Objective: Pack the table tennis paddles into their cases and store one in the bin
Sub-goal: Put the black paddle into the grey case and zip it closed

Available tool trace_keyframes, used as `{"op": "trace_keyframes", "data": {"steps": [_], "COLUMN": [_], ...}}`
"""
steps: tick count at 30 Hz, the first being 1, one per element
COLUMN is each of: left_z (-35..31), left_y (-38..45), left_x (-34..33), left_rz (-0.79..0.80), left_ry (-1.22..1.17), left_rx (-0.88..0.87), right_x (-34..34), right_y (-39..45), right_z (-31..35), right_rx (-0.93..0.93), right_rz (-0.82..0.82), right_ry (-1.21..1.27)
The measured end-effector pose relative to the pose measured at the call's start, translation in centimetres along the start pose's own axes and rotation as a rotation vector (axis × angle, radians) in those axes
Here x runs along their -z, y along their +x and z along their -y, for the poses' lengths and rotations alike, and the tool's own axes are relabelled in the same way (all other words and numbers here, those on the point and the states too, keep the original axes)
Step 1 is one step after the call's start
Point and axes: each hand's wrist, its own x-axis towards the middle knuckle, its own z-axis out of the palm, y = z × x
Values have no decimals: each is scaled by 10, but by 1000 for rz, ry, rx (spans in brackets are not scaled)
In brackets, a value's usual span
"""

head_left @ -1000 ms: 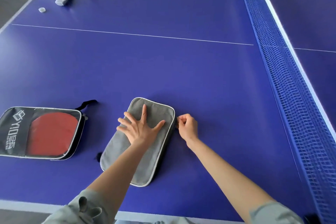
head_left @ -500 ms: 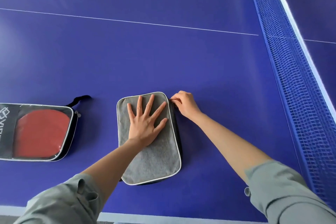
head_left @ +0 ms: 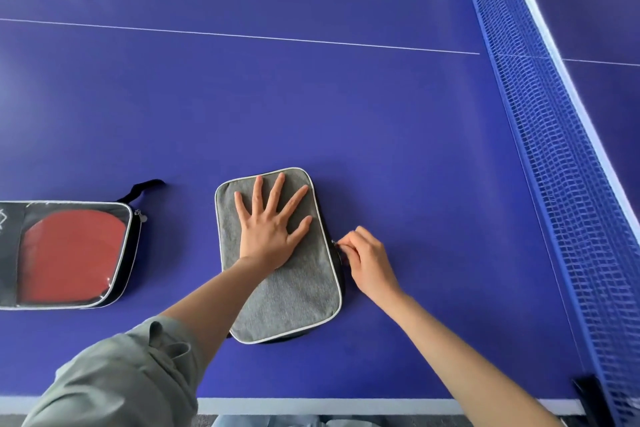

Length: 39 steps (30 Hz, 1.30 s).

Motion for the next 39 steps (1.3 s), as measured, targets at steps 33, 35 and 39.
{"op": "trace_keyframes", "data": {"steps": [33,35,39], "left_z": [-13,-10,-8], "left_y": [-27,-21,-19], "left_x": [4,1,-2], "left_rz": [46,20,-27], "left_ry": [-6,13,46], "left_rx": [-23,-51,-66], "right_x": [24,24,23], "right_y": [126,133,124], "right_z": [22,19,2], "right_rx": [80,84,77], "right_rz": [145,153,136], "right_ry": [-127,-104,-91]}}
